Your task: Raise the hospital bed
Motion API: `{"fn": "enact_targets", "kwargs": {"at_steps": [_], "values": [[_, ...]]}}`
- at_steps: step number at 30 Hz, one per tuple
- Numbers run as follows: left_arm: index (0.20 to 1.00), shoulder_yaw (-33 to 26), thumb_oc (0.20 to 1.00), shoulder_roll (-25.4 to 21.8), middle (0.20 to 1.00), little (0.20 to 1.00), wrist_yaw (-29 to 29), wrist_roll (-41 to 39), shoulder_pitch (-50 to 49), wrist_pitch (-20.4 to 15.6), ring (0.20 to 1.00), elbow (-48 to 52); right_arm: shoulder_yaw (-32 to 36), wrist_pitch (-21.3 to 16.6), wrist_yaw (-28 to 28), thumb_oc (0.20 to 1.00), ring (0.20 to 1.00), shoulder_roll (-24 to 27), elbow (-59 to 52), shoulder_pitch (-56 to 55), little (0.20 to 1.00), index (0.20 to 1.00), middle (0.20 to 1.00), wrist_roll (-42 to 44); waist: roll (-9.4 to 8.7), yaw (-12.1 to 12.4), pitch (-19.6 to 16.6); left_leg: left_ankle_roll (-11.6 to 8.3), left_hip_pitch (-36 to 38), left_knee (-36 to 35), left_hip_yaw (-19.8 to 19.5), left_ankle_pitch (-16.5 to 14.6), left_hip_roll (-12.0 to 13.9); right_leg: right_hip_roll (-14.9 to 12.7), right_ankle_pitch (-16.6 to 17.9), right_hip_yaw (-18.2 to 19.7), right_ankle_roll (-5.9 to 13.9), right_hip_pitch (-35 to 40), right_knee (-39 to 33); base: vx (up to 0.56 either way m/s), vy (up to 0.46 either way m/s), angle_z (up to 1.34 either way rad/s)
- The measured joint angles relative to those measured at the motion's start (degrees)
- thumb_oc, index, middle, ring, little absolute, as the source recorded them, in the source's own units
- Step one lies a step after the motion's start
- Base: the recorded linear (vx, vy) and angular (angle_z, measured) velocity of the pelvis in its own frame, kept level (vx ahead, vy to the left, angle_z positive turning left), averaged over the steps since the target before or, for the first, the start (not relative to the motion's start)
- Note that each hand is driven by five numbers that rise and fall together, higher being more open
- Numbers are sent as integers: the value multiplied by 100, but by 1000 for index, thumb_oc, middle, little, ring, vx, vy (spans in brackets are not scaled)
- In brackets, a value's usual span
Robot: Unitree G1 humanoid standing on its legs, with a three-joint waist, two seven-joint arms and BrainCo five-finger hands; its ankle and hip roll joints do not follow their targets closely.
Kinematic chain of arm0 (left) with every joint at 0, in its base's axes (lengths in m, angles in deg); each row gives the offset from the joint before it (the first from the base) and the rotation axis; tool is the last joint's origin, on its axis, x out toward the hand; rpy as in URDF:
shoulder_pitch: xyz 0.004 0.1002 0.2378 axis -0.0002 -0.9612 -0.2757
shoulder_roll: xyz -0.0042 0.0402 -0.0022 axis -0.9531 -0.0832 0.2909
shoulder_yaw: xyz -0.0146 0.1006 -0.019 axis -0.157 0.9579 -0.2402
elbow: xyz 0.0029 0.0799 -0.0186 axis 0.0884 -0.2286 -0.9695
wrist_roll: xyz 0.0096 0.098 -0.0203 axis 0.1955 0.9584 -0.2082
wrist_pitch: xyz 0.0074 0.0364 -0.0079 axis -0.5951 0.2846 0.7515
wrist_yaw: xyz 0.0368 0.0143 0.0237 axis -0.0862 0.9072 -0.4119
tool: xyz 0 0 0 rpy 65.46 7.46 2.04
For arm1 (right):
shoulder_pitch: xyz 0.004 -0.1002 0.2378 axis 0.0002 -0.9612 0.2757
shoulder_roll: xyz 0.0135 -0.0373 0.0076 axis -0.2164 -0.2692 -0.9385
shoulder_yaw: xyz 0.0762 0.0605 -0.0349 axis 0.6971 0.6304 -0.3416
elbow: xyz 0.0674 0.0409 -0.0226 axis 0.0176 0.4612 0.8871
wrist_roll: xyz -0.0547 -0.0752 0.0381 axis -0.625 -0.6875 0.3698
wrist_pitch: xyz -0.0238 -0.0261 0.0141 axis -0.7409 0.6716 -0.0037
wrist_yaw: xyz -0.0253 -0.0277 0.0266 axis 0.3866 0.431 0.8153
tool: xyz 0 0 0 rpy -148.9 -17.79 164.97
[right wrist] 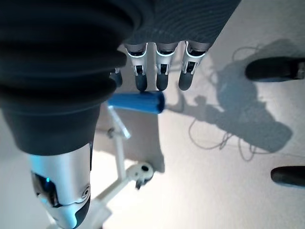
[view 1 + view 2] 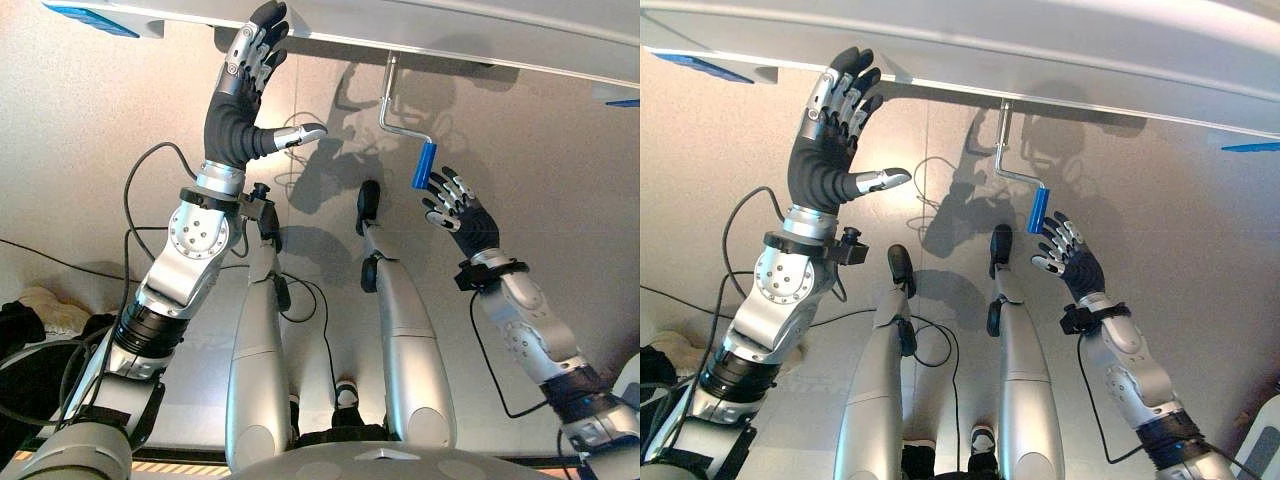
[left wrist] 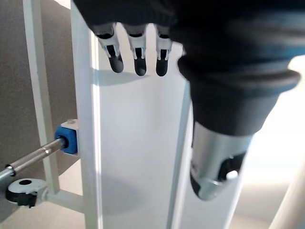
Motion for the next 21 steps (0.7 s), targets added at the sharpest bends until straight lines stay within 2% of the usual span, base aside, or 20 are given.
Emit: {"fn": "enact_targets", "kwargs": {"at_steps": [13,17,21], "values": [[1000,54,1000,-153,1000,1000,-25,-2,6,4,1000,31,-288,14,-19,1000,1000,510,64,557,1000,1000,1000,495,-76,25,-3,-1,-7,2,-5,1,-4,-7,2,-8,4,3,-8,0,0,0],[1000,127,1000,-163,1000,1000,-34,-5,30,4,1000,34,-556,31,-28,1000,1000,507,323,990,1000,1000,1000,594,-76,37,-3,-1,-11,0,-8,1,-3,-6,17,-12,-20,1,-9,0,0,0],[1000,164,1000,-159,1000,1000,-42,-20,71,4,1000,42,-652,63,-2,1000,1000,350,825,1232,1000,1000,1000,601,-76,175,-3,-1,-23,-2,-21,1,-12,-17,18,-22,-21,1,-8,0,0,0]]}}
